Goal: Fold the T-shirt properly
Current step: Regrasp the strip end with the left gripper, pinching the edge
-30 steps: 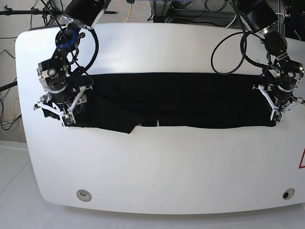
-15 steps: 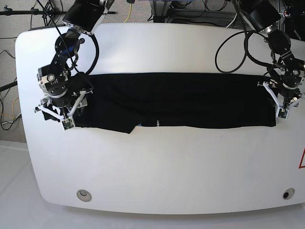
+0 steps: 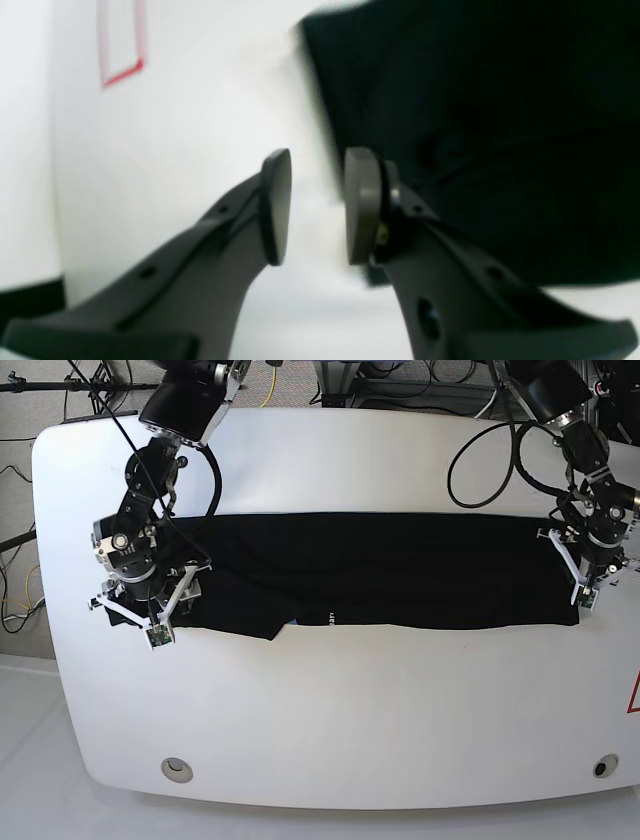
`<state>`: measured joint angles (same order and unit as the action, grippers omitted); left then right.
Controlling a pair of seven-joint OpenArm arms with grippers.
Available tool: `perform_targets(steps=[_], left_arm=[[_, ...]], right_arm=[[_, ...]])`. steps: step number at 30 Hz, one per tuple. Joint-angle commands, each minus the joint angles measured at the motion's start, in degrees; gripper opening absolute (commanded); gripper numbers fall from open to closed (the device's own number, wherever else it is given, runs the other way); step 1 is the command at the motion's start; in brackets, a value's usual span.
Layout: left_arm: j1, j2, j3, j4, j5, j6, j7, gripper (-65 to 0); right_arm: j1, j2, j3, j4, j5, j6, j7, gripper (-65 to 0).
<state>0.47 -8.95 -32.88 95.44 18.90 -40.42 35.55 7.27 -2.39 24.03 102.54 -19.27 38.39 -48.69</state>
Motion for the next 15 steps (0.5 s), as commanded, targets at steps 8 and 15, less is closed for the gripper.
perform_targets(steps=[8,15], left_arm=[[0.29,-1.3,1.45,0.0,0.26,0.7,-1.94,-49.9],[0.28,-1.42,0.38,0.18,-0.26,0.42,-2.09,-46.8]], right_arm=[[-1.21,-0.56,0.05,1.49,-1.51,-2.73,0.27,-24.5],[-2.83,-0.4,0.34,2.58,-1.03,-1.66,1.61,-24.4]])
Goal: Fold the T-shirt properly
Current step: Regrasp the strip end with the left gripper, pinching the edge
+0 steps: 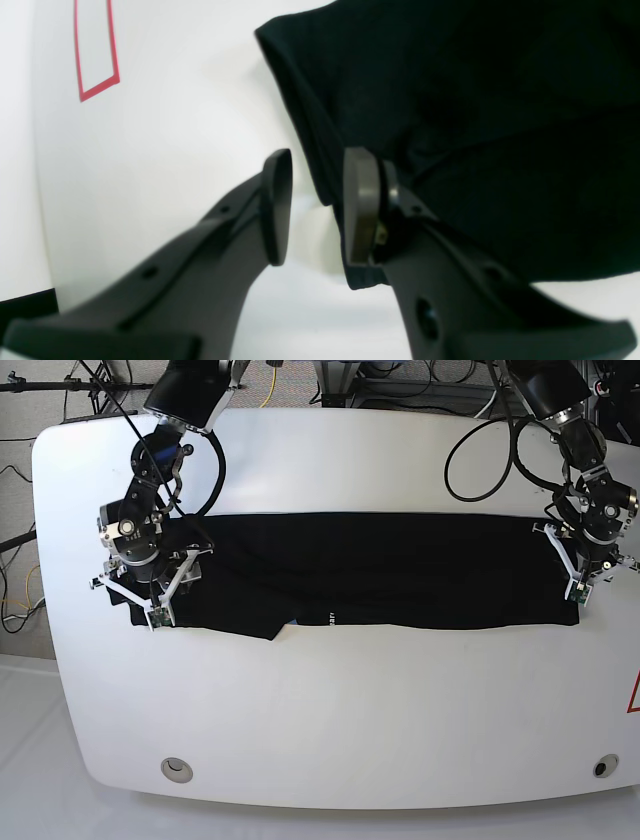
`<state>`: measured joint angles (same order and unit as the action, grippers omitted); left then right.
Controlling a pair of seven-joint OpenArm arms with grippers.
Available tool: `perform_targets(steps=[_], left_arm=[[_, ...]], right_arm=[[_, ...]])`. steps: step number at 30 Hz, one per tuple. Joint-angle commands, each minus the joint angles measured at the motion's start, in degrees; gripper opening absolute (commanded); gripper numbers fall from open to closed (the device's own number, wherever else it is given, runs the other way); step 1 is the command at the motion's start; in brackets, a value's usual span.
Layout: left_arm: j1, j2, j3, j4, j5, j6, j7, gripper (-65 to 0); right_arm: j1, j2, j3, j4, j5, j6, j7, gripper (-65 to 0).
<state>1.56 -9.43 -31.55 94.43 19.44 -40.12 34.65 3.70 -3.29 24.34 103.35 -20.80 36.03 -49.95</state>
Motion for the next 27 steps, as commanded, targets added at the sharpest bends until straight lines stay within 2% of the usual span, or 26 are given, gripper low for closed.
perform_targets(steps=[1,5,9,13,19,27], left_arm=[[-0.83,-0.98,-1.59,1.57,-1.27,0.12,-1.47,-44.4],[-0.68,-0.99,-3.01,1.65,-1.95,0.12,-2.08,-29.9],[-0.71,-0.98,-4.14,1.62,-2.81,0.12,-2.76,-21.9],[-0.39,-0.93,-4.33,1.41,-2.3,0.12,-3.21,-19.9],[-0.38,-0.97,-4.39,1.26,-2.35,0.12,-3.43,-21.8],[-0.91,-1.41,-4.55,0.49,-6.39,0.12,-2.52,-24.0]], right_arm=[[0.35,0.68,0.13,2.03,0.93,1.6,4.24,-24.2],[-0.59,0.88,0.23,1.61,1.04,2.75,6.28,-24.3],[-1.56,1.03,0.27,1.72,1.38,3.1,7.92,-24.4],[-3.1,1.25,0.39,1.65,2.12,2.67,9.61,-24.2],[-4.65,1.45,0.39,1.77,3.42,2.2,11.13,-24.3],[-5.01,0.93,0.08,1.84,2.28,2.06,11.95,-24.5]])
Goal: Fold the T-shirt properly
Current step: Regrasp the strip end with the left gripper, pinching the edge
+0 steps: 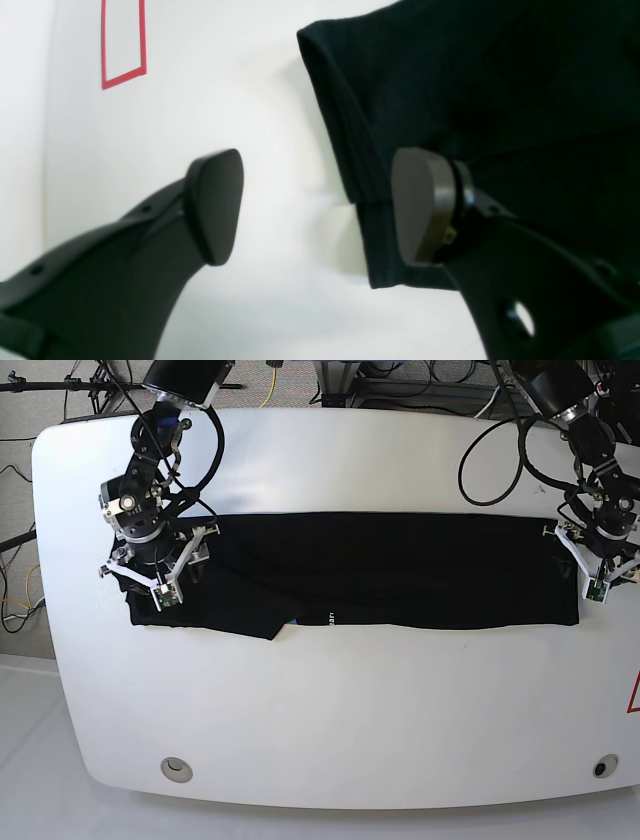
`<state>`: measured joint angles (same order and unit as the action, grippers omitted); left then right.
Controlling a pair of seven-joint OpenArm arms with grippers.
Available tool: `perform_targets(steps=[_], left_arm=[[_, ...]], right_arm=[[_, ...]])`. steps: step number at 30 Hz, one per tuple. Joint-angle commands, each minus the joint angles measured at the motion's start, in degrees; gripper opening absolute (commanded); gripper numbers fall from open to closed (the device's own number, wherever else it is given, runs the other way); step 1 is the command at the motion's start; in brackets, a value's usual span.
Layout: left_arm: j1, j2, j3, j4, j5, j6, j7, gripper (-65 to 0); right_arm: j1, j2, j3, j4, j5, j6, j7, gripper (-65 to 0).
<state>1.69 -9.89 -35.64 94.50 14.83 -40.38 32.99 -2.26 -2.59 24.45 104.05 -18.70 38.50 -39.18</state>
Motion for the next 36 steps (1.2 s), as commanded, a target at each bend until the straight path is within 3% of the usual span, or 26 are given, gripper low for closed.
perform_targets(steps=[1,6,18,36], left_arm=[[-1.1,-1.03,-0.7,0.19,-2.64,0.38,-0.7,-24.2],[-1.48,-1.69,-2.64,-0.94,-7.68,0.38,0.25,-25.1],[-8.15,-4.97,-10.85,-11.83,-26.78,0.38,2.48,-25.6],[-13.49,-3.68,-8.62,-28.15,-21.82,0.38,-0.62,-22.0]], right_arm=[[0.96,0.18,-0.12,1.15,0.18,-0.39,1.02,-24.5],[1.43,-0.12,-0.85,1.09,-0.07,-0.19,0.36,-24.5],[1.96,-0.47,-1.12,0.64,0.16,0.88,-0.28,-24.3],[2.02,-0.44,-1.45,0.65,0.78,1.2,0.16,-24.3]])
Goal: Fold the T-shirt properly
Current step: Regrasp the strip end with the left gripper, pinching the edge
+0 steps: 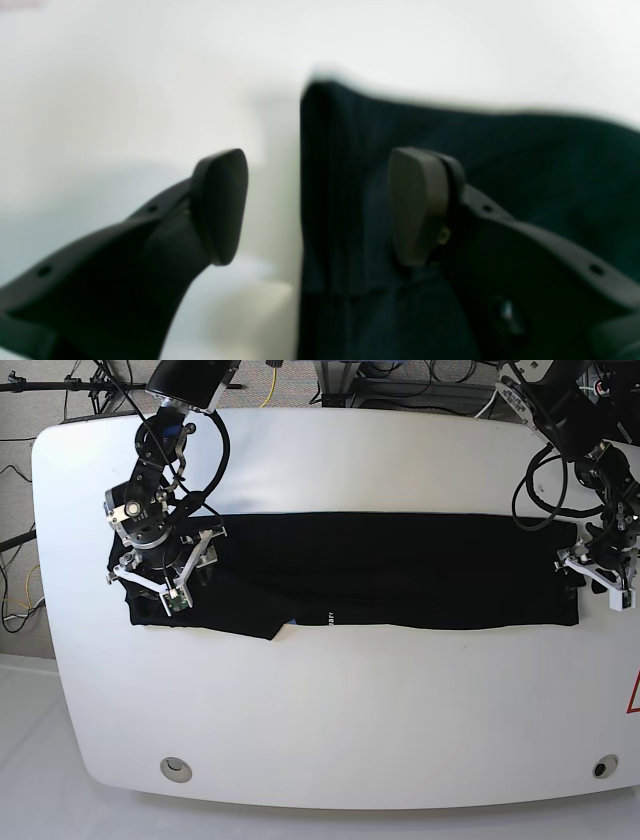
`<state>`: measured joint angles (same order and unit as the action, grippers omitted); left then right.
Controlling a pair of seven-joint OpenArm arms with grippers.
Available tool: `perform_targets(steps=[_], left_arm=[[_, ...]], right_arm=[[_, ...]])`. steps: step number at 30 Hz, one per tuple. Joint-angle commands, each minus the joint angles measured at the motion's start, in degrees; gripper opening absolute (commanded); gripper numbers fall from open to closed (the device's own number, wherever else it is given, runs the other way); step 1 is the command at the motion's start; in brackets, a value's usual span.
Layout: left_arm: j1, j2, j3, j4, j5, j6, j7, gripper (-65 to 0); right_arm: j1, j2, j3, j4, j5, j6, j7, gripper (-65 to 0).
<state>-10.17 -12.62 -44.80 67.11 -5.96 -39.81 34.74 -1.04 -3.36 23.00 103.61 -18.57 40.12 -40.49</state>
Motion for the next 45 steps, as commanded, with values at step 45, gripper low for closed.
perform_targets(steps=[45], left_arm=[[-1.22,-3.25,4.9,7.77,-3.05,-0.19,1.18,-18.8]], right_arm=[[-0.07,-0.24,0.06,1.32,0.47,-0.12,1.77,-24.5]])
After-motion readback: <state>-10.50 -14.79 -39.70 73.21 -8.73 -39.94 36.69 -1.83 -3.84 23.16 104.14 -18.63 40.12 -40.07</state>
